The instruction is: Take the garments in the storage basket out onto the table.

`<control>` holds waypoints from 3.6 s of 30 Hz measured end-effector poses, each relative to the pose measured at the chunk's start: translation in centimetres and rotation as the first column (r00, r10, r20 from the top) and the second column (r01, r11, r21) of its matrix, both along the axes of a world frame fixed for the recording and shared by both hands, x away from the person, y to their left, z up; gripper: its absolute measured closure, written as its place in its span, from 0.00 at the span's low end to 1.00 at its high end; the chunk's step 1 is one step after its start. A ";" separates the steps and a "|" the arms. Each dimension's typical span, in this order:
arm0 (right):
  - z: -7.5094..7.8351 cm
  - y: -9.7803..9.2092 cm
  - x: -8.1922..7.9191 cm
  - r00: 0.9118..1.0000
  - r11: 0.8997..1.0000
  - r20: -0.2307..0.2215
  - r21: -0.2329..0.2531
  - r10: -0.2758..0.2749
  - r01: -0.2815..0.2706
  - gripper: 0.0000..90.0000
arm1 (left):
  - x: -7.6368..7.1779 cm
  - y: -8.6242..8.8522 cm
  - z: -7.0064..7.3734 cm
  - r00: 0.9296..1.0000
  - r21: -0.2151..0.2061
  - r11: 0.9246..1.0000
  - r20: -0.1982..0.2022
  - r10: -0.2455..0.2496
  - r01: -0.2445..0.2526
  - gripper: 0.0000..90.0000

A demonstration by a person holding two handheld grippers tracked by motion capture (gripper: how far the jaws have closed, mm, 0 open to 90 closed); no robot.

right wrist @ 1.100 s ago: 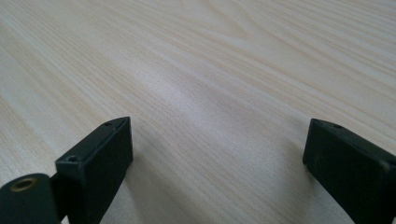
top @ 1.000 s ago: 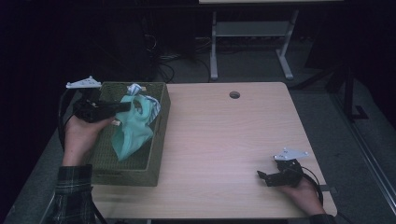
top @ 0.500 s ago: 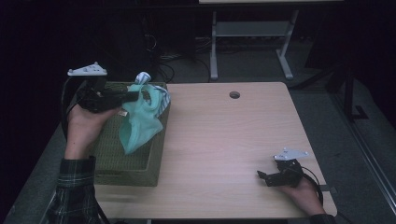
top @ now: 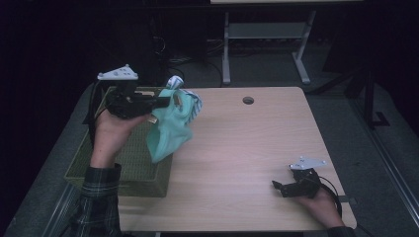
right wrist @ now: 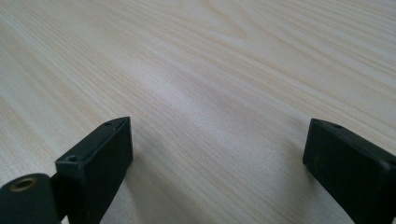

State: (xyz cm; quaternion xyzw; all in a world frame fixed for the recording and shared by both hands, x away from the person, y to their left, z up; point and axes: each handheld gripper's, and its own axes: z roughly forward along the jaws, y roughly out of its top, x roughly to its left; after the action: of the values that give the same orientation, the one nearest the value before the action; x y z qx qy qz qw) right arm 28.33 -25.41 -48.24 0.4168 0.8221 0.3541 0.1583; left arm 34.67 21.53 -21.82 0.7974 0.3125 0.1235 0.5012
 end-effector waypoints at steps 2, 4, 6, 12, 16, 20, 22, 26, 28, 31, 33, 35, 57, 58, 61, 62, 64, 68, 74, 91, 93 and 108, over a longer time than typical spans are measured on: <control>0.0 0.0 0.0 1.000 1.000 0.001 0.001 0.000 0.000 0.09 | 0.1 -0.7 -0.3 1.000 -0.001 1.000 -0.004 -0.018 0.018 0.95; 0.0 0.0 0.0 1.000 1.000 0.000 0.000 0.000 0.000 0.09 | 0.2 -1.4 -0.6 1.000 -0.005 1.000 -0.006 -0.030 0.030 0.95; 0.0 0.0 0.0 1.000 1.000 0.001 0.002 -0.001 0.001 0.09 | 0.3 -2.0 -1.0 0.999 -0.008 0.999 -0.011 -0.043 0.043 0.95; 0.0 0.0 0.0 1.000 1.000 0.001 0.001 -0.001 0.001 0.09 | 0.6 -3.8 -1.9 0.997 -0.014 0.997 -0.024 -0.075 0.075 0.95; 0.0 0.0 0.0 1.000 1.000 0.001 0.002 -0.001 0.001 0.09 | 0.6 -4.7 -2.5 0.996 -0.033 0.996 -0.027 -0.089 0.088 0.95; 0.0 0.0 0.0 1.000 1.000 0.001 0.004 -0.002 0.002 0.09 | 0.8 -5.9 -3.4 0.993 -0.030 0.993 -0.035 -0.112 0.111 0.95; 0.0 0.0 0.0 1.000 1.000 0.001 0.004 -0.002 0.002 0.09 | 0.8 -6.5 -3.8 0.992 -0.040 0.992 -0.040 -0.121 0.119 0.95; 0.0 0.0 0.0 1.000 1.000 -0.001 0.004 -0.002 0.002 0.09 | 1.0 -7.7 -4.6 0.989 -0.045 0.990 -0.050 -0.139 0.137 0.95; 0.0 0.0 0.0 1.000 1.000 -0.001 0.004 -0.002 0.002 0.09 | 1.1 -8.2 -5.0 0.988 -0.048 0.988 -0.052 -0.146 0.144 0.95; 0.0 0.0 0.0 1.000 1.000 0.001 0.004 -0.002 0.002 0.09 | 1.2 -9.1 -5.7 0.986 -0.055 0.987 -0.059 -0.157 0.154 0.95; 0.0 0.0 0.0 1.000 1.000 0.000 0.004 -0.002 0.002 0.09 | 1.3 -9.8 -6.3 0.984 -0.058 0.985 -0.064 -0.168 0.164 0.95; 0.0 0.0 0.0 1.000 1.000 0.000 0.003 -0.002 0.002 0.09 | 1.3 -10.4 -6.7 0.982 -0.049 0.984 -0.068 -0.175 0.172 0.95; 0.0 0.0 0.0 1.000 1.000 -0.001 0.000 -0.001 0.001 0.09 | 1.3 -16.5 -14.4 0.971 0.028 0.978 -0.129 -0.201 0.206 0.95; 0.0 0.0 0.0 1.000 1.000 -0.001 0.000 0.000 0.000 0.09 | 1.3 -16.6 -14.8 0.971 0.037 0.977 -0.131 -0.203 0.209 0.95; 0.0 0.0 0.0 1.000 1.000 0.000 -0.001 0.000 0.000 0.09 | 1.5 -17.2 -16.1 0.970 0.058 0.976 -0.140 -0.200 0.210 0.95; 0.0 0.0 0.0 1.000 1.000 0.000 -0.001 0.000 0.000 0.09 | 1.6 -17.4 -16.5 0.968 0.069 0.975 -0.149 -0.201 0.213 0.95; 0.0 0.0 0.0 1.000 1.000 0.000 -0.001 0.000 0.000 0.09 | 1.6 -17.7 -17.3 0.965 0.090 0.970 -0.157 -0.209 0.225 0.94; 0.0 0.0 0.0 1.000 1.000 0.000 -0.001 0.000 0.000 0.09 | 1.6 -18.5 -18.9 0.959 0.123 0.963 -0.181 -0.216 0.240 0.94; 0.0 0.0 0.0 1.000 1.000 0.000 -0.001 0.000 0.000 0.09 | 1.5 -19.3 -20.8 0.954 0.176 0.950 -0.200 -0.222 0.258 0.94; 0.0 0.0 0.0 1.000 1.000 0.000 -0.001 0.000 0.000 0.09 | 1.3 -20.2 -23.2 0.946 0.255 0.925 -0.235 -0.223 0.281 0.76; 0.0 0.0 0.0 1.000 1.000 0.000 -0.001 0.000 0.000 0.09 | 1.2 -20.0 -22.7 0.946 0.264 0.921 -0.227 -0.230 0.287 0.67; 0.0 0.0 0.0 1.000 1.000 0.000 -0.001 0.000 0.000 0.09 | -0.5 -15.6 -18.7 0.965 0.175 0.955 -0.149 -0.214 0.239 0.72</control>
State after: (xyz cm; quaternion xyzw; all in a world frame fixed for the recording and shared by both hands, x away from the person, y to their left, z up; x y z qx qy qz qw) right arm 28.32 -25.41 -48.24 0.4169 0.8222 0.3538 0.1583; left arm 34.18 5.98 -40.52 0.8789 0.2370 0.0431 0.4118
